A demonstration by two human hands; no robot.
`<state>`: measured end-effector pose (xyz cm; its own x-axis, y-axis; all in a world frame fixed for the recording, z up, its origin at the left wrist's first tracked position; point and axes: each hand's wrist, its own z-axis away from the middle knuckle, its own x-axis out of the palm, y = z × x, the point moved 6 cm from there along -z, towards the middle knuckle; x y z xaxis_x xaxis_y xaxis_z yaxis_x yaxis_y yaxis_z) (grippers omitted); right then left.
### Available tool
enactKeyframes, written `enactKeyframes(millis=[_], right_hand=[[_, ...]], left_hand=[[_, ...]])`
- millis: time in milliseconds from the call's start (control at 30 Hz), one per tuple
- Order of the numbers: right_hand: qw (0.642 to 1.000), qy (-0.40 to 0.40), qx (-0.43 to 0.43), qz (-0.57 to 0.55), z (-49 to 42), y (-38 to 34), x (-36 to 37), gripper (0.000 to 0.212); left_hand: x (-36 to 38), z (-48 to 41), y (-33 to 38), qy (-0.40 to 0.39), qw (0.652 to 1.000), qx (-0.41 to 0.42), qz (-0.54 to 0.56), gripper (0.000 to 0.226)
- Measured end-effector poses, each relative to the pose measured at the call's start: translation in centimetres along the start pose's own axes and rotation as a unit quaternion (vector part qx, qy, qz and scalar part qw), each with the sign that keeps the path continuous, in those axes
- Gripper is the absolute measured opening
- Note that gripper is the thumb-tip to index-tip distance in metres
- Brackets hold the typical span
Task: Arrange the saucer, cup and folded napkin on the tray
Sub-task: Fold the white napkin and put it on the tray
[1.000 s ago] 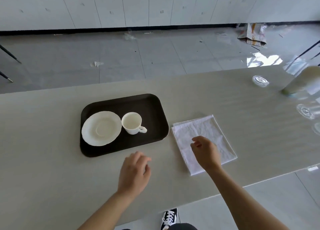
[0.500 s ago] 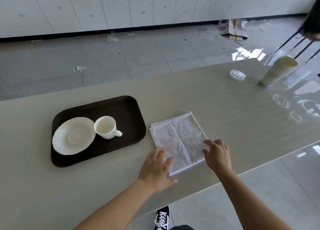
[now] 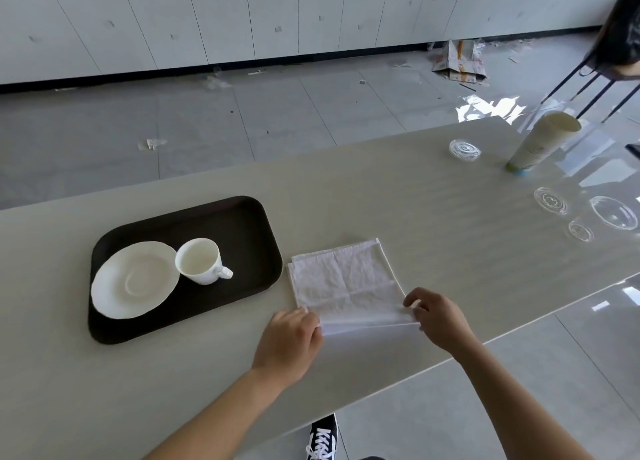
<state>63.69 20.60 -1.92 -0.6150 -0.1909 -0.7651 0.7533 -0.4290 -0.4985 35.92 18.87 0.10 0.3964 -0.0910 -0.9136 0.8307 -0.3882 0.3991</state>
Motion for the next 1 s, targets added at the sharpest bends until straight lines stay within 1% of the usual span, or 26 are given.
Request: enactKeyframes(millis=[100,133,200,267,300,333,400,467,533,633,700,767,800,867,933,1000], right_hand=[[0.989,-0.042,0.024,-0.137,0.7,0.1,0.2,0.036],[0.980,-0.050,0.038,-0.191,0.9,0.1,0.1,0.037],[0.954,-0.071,0.053,-0.286,1.4,-0.1,0.1,0.036],[0.926,-0.106,0.050,-0.360,1.8,-0.5,0.0,0.040],[0.918,-0.129,0.038,-0.373,2.0,-0.7,-0.1,0.041],[0.922,-0.147,0.018,-0.357,2.1,-0.9,-0.3,0.039],[0.947,-0.156,-0.033,-0.278,2.2,-1.3,-0.6,0.034],[0.964,-0.124,-0.072,-0.222,1.8,-1.7,-0.9,0.021],[0.972,-0.080,-0.113,-0.190,1.4,-2.5,-1.2,0.007],[0.977,-0.055,-0.128,-0.163,0.4,-3.5,-0.9,0.010],[0.984,-0.041,-0.112,-0.134,-0.8,-4.3,-0.4,0.017],[0.991,-0.008,-0.103,-0.090,-2.1,-5.3,0.1,0.024],[0.992,0.008,-0.104,-0.071,-2.6,-5.9,0.4,0.025],[0.993,0.024,-0.106,-0.047,-3.7,-7.0,0.9,0.020],[0.994,0.033,-0.096,-0.029,-4.7,-7.7,1.4,0.014],[0.995,0.049,-0.088,-0.016,-5.4,-8.2,1.9,0.014]], left_hand=[[-0.5,0.6,-1.2,0.017,0.998,-0.030,0.046,0.014],[-0.5,0.8,-1.8,0.015,0.997,-0.047,0.064,0.010],[-0.5,1.2,-2.7,0.004,0.991,-0.084,0.103,0.014],[-0.9,1.4,-3.4,0.034,0.982,-0.113,0.145,0.012],[-1.2,1.5,-3.8,0.049,0.976,-0.131,0.165,0.011],[-1.3,1.6,-4.1,0.061,0.970,-0.149,0.184,0.010],[-1.4,1.7,-4.8,0.072,0.956,-0.180,0.218,0.008],[-1.3,1.9,-5.3,0.080,0.947,-0.200,0.237,0.007],[-1.2,2.2,-5.4,0.088,0.940,-0.213,0.253,0.007],[-1.0,2.1,-5.8,0.100,0.915,-0.257,0.294,0.009],[-0.9,1.9,-6.3,0.109,0.888,-0.297,0.335,0.010],[-0.8,1.6,-6.6,0.116,0.857,-0.329,0.380,0.012],[-0.7,1.6,-6.8,0.117,0.845,-0.341,0.395,0.019],[-0.6,1.5,-7.2,0.117,0.829,-0.363,0.409,0.035],[-0.6,1.3,-7.4,0.129,0.827,-0.378,0.396,0.044],[-0.9,0.8,-7.3,0.148,0.852,-0.373,0.335,0.044]])
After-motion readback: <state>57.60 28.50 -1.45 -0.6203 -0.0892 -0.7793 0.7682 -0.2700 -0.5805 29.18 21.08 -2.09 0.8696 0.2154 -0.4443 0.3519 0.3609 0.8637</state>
